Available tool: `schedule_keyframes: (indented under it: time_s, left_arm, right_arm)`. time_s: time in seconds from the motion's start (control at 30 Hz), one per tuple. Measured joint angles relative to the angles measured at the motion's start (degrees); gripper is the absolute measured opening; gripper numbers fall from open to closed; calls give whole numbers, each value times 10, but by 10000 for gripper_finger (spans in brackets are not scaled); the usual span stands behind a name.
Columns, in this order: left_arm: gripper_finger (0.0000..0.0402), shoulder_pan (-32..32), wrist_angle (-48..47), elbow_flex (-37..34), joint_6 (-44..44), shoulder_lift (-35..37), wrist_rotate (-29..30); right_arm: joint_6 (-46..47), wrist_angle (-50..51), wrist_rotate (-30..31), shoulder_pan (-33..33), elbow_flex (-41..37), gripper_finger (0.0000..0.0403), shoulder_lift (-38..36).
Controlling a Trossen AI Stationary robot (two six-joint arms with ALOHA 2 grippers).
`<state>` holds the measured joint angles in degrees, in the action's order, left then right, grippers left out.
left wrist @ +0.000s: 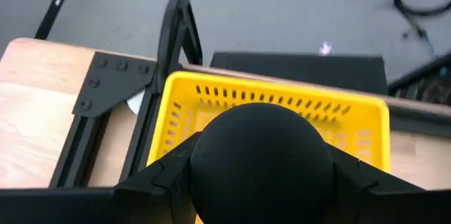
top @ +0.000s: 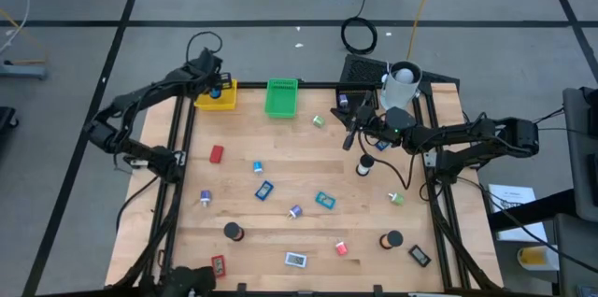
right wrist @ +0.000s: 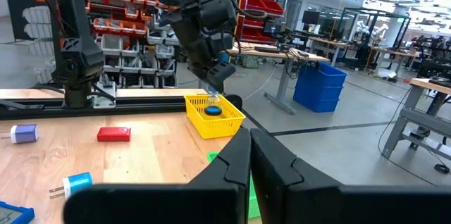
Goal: Pick & Place Office items
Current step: Put the blue sand timer into the yellow bin
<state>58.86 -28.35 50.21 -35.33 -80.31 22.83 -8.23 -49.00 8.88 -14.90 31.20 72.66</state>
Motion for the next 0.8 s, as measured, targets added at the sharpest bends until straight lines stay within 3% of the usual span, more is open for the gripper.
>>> schedule_keyframes:
  time_s: [0.67, 0.8]
  left_arm:
    - [204, -14, 6, -3, -57, -67, 48]
    - [232, -13, 14, -3, -38, -67, 59]
  right_arm:
    - [0, 1, -2, 0, 0, 4, 0]
    - [0, 1, -2, 0, 0, 4, 0]
